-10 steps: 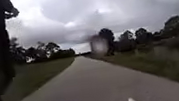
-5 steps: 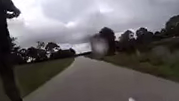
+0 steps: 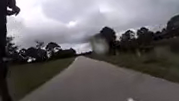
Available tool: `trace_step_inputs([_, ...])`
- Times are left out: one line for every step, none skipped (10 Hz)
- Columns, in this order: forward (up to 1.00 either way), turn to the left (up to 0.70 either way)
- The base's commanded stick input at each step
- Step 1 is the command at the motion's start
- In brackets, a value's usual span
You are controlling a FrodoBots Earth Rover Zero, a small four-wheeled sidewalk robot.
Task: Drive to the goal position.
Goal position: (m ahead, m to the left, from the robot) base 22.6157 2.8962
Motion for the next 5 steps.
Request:
trace_step_inputs([0.7,0.0])
trace_step_inputs([0.7,0.0])
trace_step_inputs([0.7,0.0])
trace_step_inputs([0.7,0.0])
trace_step_inputs([0.7,0.0])
